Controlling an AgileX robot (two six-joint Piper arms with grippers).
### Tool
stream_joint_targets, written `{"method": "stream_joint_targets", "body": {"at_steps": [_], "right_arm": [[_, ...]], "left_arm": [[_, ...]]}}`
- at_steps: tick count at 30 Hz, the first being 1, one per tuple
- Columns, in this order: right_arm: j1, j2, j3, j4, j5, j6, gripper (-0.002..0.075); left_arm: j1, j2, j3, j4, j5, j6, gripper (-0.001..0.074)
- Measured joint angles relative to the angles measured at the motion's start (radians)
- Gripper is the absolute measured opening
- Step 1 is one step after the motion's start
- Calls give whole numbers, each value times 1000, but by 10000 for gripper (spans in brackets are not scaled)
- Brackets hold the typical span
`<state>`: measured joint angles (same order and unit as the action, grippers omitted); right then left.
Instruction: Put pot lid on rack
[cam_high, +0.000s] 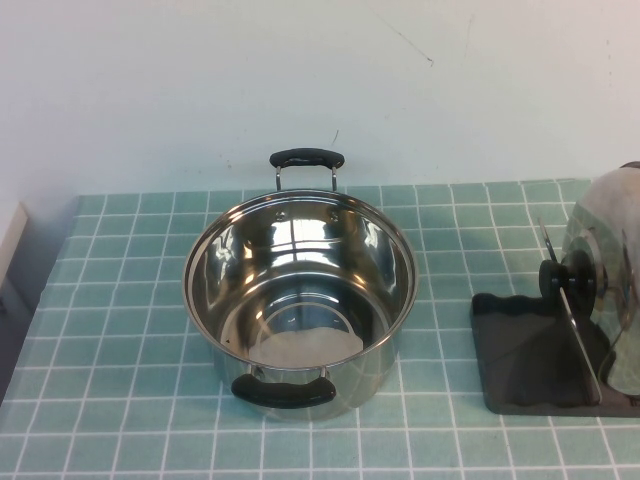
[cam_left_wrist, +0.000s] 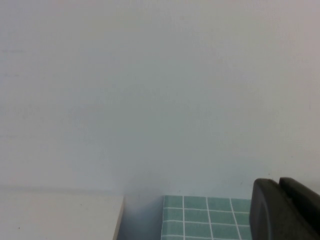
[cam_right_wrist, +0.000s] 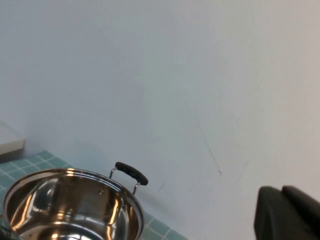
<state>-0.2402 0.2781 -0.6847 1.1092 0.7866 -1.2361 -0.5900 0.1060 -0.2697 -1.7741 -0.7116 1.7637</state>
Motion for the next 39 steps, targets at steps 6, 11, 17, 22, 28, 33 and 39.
{"method": "stream_joint_targets", "body": {"at_steps": [6, 11, 17, 22, 28, 33, 39], "right_arm": [[0, -13, 122, 70, -23, -9, -1], [0, -13, 220, 108, -50, -9, -1], [0, -13, 305, 113, -32, -9, -1], [0, -13, 357, 76, -65, -11, -1], [0, -13, 375, 23, -363, -117, -1], [0, -32, 400, 4, -478, -223, -1], [0, -177, 488, -696, -437, 502, -1]], "left_arm": [[0, 0, 10, 0, 2, 0, -2], [0, 0, 10, 0, 2, -1, -2], [0, 0, 10, 0, 2, -2, -2], [0, 0, 10, 0, 2, -2, -2], [0, 0, 10, 0, 2, -4, -2], [0, 0, 10, 0, 2, -4, -2], [0, 0, 10, 0, 2, -4, -2]]}}
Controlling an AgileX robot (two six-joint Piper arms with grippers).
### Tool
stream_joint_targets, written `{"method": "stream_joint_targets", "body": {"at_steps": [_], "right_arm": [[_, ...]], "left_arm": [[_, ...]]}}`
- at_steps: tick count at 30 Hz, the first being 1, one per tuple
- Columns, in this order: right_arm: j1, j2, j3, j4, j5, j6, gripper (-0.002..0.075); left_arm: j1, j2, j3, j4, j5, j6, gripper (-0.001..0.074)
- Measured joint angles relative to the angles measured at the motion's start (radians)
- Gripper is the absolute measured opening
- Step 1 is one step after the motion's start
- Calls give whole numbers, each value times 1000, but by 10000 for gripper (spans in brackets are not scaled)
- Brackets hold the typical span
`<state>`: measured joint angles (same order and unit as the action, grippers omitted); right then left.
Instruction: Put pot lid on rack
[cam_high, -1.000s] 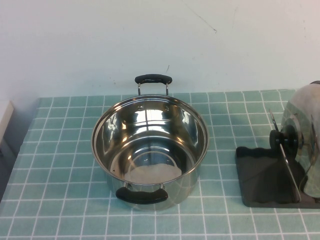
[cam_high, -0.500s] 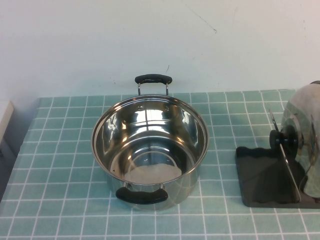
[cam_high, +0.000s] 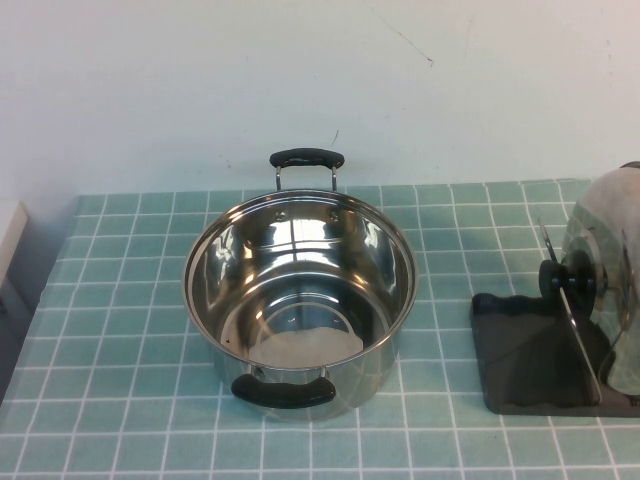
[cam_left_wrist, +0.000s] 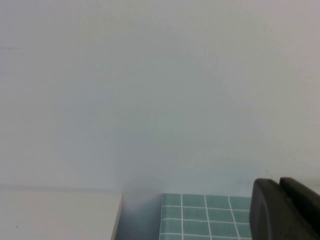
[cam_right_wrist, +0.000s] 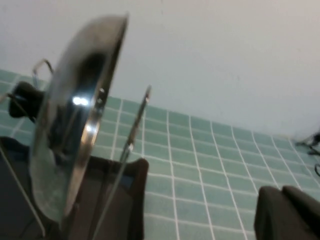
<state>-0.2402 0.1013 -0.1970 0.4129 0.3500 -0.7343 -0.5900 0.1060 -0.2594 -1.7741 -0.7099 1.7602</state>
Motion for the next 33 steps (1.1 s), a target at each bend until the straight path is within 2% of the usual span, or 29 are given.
{"method": "stream_joint_targets", "body": {"at_steps": [2, 4, 9, 13, 17, 33], "right_arm": [[8, -61, 47, -190, 9, 204, -1], [32, -100, 95, -301, -11, 350, -1], [147, -114, 209, -439, -184, 482, -1], [208, -114, 223, -455, -162, 497, -1], [218, -115, 225, -460, -24, 502, -1], [218, -115, 223, -460, -9, 507, -1]], "left_arm": [[0, 0, 0, 0, 0, 0, -2], [0, 0, 0, 0, 0, 0, -2], [0, -2, 0, 0, 0, -5, -2], [0, -2, 0, 0, 0, -6, -2], [0, -2, 0, 0, 0, -8, -2], [0, -2, 0, 0, 0, -8, -2]]}}
